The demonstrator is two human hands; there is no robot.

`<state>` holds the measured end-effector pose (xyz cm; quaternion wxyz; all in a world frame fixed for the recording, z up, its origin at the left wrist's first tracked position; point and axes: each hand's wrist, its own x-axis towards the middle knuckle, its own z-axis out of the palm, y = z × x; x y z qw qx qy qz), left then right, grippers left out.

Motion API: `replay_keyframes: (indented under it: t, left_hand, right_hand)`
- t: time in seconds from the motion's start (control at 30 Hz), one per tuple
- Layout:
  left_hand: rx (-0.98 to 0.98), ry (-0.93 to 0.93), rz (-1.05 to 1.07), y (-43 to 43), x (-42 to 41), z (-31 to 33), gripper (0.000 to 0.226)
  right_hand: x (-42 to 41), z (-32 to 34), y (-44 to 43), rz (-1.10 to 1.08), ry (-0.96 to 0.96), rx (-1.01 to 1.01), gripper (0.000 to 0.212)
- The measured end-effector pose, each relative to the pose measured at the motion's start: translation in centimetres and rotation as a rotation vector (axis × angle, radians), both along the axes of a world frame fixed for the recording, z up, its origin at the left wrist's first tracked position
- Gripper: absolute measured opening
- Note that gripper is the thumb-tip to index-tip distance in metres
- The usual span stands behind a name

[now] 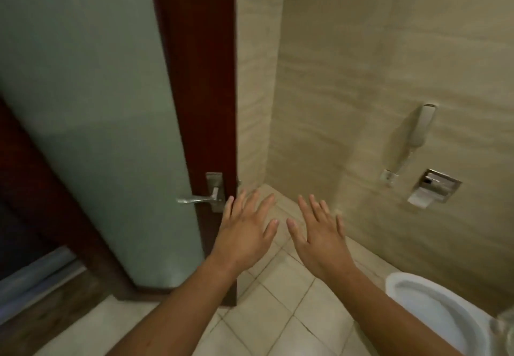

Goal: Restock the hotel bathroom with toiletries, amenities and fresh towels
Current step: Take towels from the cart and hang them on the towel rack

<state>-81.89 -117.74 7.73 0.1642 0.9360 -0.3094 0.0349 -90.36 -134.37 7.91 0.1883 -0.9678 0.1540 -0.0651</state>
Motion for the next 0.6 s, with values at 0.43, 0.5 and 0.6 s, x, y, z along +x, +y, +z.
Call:
replay_keyframes:
  t: [0.43, 0.5, 0.6]
  left_hand:
    - [-0.009, 0.059, 0.521, 35.8, 4.8, -4.4, 0.062]
    - [-0.041, 0.076, 0.593, 40.2, 4.6, -4.9, 0.06]
    - [-0.07, 0.099, 0.693, 45.6, 4.3, -5.8, 0.06]
  right_hand:
    - [13.5, -3.5, 32.4, 0.497, 0.084, -0.118, 0.07]
    - [14.5, -3.6, 36.5, 0.573, 0.113, -0.125, 0.069]
    - [15.9, -3.7, 41.6, 0.688, 0.12, -0.12, 0.069]
